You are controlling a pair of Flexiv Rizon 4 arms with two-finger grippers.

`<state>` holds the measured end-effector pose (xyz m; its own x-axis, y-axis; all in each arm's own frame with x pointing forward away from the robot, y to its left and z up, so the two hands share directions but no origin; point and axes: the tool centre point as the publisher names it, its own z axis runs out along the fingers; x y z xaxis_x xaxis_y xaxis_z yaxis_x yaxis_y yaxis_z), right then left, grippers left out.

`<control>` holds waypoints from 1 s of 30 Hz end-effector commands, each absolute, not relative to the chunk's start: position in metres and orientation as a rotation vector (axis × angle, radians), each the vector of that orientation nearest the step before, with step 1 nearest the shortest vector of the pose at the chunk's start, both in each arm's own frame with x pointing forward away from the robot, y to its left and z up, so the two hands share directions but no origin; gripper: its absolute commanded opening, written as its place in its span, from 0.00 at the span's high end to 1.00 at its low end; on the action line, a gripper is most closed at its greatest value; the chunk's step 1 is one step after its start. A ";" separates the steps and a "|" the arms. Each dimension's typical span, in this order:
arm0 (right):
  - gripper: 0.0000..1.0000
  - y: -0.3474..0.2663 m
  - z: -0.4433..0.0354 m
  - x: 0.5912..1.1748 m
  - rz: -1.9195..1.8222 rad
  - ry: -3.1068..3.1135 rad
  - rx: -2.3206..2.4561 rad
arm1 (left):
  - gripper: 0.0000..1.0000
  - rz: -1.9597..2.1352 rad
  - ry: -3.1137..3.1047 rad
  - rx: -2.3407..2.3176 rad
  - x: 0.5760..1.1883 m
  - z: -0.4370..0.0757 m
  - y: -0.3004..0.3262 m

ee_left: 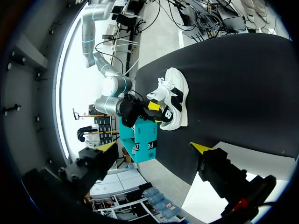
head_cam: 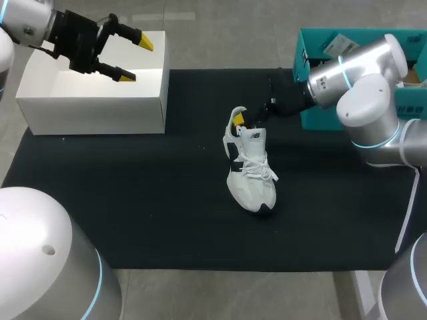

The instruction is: Take the shoe out of the shoebox, open the shoe tongue, remove and reinsert the insole, then place the shoe into the shoebox

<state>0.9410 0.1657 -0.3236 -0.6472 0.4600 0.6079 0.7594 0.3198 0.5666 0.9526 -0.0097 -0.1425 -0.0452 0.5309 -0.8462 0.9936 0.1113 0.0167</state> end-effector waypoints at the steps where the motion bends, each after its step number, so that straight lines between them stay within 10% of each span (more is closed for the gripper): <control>1: 0.00 0.163 -0.300 0.933 -1.210 -2.287 -1.127 | 0.00 -0.814 1.673 1.512 0.954 -0.142 -0.010; 5: 0.00 0.160 -0.290 0.928 -1.137 -2.300 -1.201 | 0.00 -0.814 1.673 1.512 0.954 -0.142 -0.010; 11: 1.00 0.155 -0.282 0.923 -0.985 -2.340 -1.339 | 0.00 -0.814 1.673 1.512 0.954 -0.142 -0.010; 30: 1.00 0.156 -0.274 0.922 -0.799 -2.370 -1.517 | 0.00 -0.814 1.673 1.512 0.954 -0.142 -0.010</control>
